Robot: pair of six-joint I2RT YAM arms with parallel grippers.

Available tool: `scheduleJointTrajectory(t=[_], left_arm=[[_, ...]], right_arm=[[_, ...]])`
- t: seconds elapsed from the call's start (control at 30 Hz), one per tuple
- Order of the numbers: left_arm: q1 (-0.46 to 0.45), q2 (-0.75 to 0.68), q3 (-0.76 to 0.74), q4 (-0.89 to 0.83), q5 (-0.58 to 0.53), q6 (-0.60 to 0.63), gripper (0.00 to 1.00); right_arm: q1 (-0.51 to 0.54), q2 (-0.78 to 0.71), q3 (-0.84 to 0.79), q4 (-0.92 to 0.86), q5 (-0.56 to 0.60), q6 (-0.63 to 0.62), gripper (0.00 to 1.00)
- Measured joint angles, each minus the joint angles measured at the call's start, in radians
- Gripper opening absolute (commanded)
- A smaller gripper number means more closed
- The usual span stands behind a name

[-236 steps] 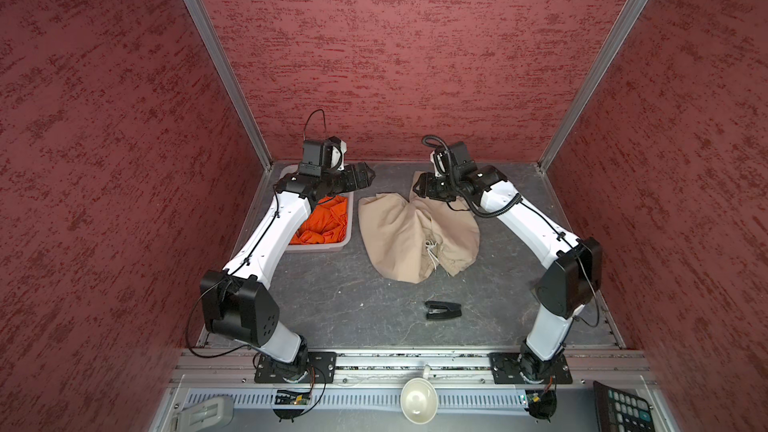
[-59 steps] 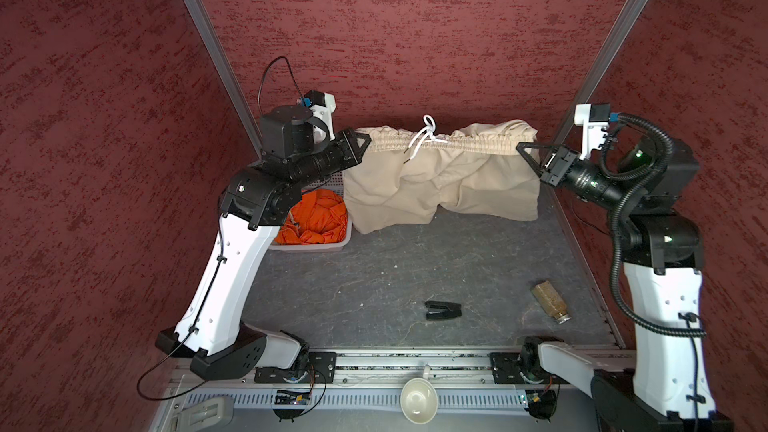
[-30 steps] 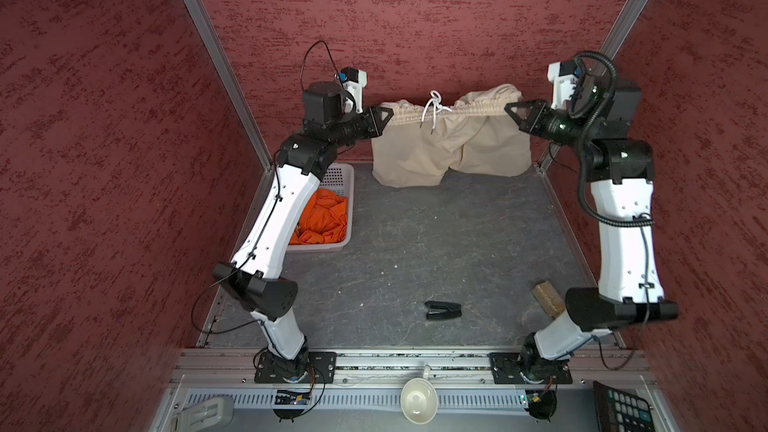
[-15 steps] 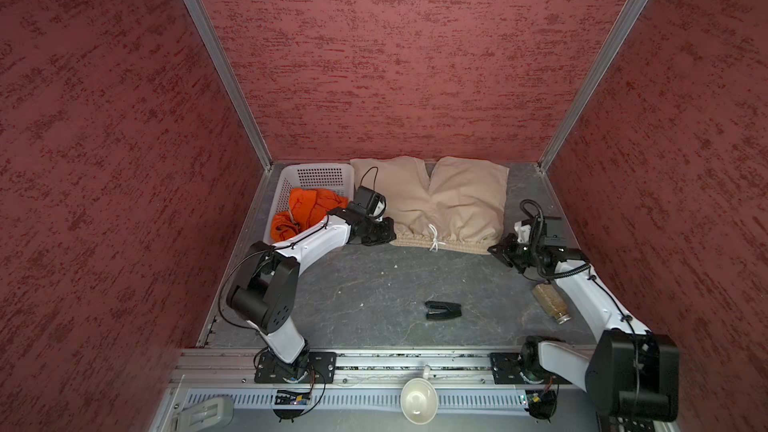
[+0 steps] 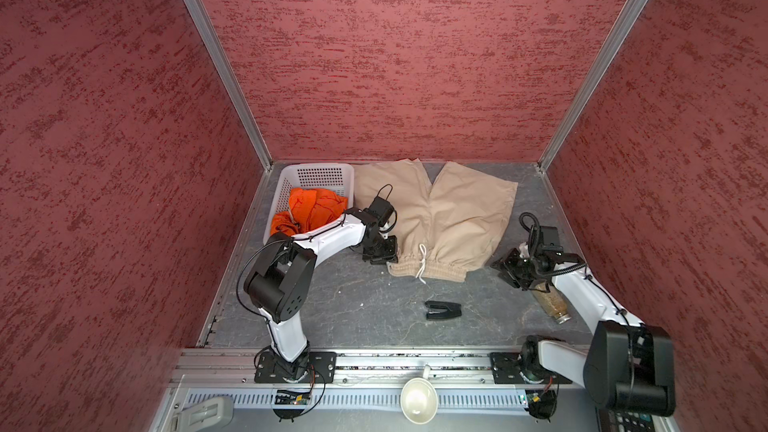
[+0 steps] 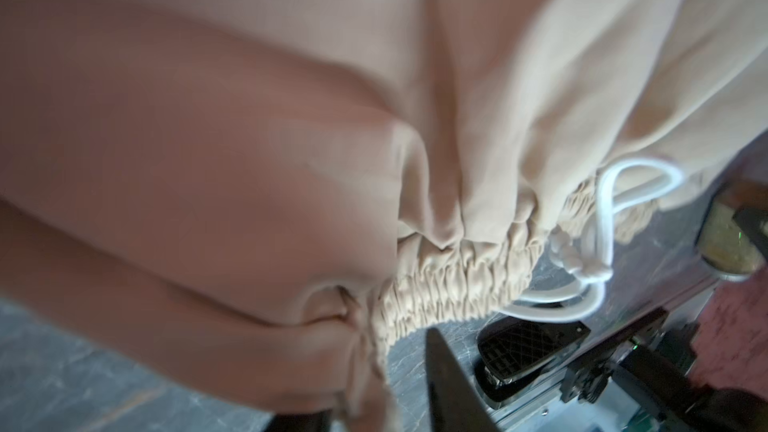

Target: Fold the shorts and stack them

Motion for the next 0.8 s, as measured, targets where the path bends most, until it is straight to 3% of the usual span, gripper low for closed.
scheduleJointTrajectory(t=[0.17, 0.33, 0.6, 0.8], left_arm=[[0.000, -0.035, 0.054, -0.145, -0.006, 0.001, 0.45], [0.006, -0.076, 0.196, -0.203, -0.012, 0.002, 0.45], [0.004, -0.014, 0.183, -0.183, -0.037, 0.027, 0.25], [-0.027, 0.102, 0.081, -0.163, -0.056, 0.051, 0.21]], right_arm=[[-0.002, -0.027, 0.152, -0.179, 0.067, -0.022, 0.47], [0.051, -0.050, 0.304, -0.158, 0.054, -0.010, 0.44], [0.349, 0.099, 0.244, 0.044, 0.015, 0.097, 0.41], [0.420, 0.236, 0.131, 0.175, -0.004, 0.147, 0.39]])
